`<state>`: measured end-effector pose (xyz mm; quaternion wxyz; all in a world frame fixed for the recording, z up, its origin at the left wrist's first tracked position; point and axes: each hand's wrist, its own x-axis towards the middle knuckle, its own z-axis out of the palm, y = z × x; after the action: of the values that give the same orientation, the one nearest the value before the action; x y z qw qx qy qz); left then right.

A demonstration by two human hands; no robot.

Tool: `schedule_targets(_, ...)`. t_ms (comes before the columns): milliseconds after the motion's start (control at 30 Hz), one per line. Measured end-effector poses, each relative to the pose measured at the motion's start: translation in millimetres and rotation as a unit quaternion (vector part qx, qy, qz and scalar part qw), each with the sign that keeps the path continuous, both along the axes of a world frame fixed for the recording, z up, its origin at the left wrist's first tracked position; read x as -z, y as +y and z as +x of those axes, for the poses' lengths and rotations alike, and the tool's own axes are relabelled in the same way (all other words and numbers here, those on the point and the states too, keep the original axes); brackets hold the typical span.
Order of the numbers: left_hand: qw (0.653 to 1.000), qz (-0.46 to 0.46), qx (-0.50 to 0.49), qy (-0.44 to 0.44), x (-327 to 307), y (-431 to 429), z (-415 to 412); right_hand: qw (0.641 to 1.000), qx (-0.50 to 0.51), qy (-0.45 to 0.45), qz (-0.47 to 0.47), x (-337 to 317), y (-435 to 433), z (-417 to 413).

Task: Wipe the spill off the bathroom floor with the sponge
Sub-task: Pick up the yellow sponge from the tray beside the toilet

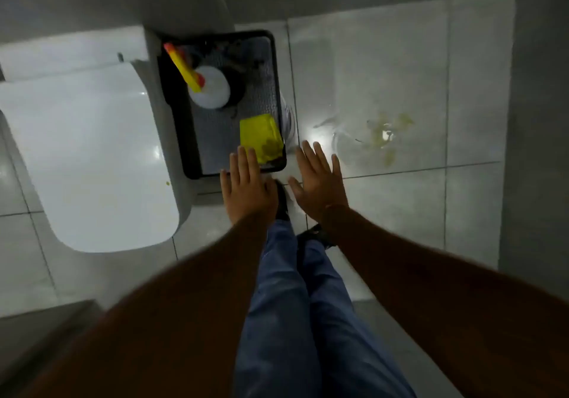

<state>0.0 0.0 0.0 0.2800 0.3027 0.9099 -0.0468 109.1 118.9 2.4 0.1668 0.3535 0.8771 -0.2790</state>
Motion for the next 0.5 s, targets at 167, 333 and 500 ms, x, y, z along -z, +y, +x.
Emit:
schedule_targets(167, 1.0, -0.005, -0.022, 0.003, 45.4, -4.4, -4.5, 0.999, -0.027, 0.011, -0.025, 62.5, 8.9, -61.0)
schedule_targets(333, 0.999, 0.023, -0.046, 0.004, 64.3, -12.0, -6.8, 0.995, -0.095, 0.029, -0.004, 95.3, 23.3, -105.8)
schedule_targets(500, 0.991, 0.087, -0.1, -0.011, 67.6, -17.3, -10.5, 0.988, -0.153, 0.007, 0.036, 103.8, 30.0, -128.4)
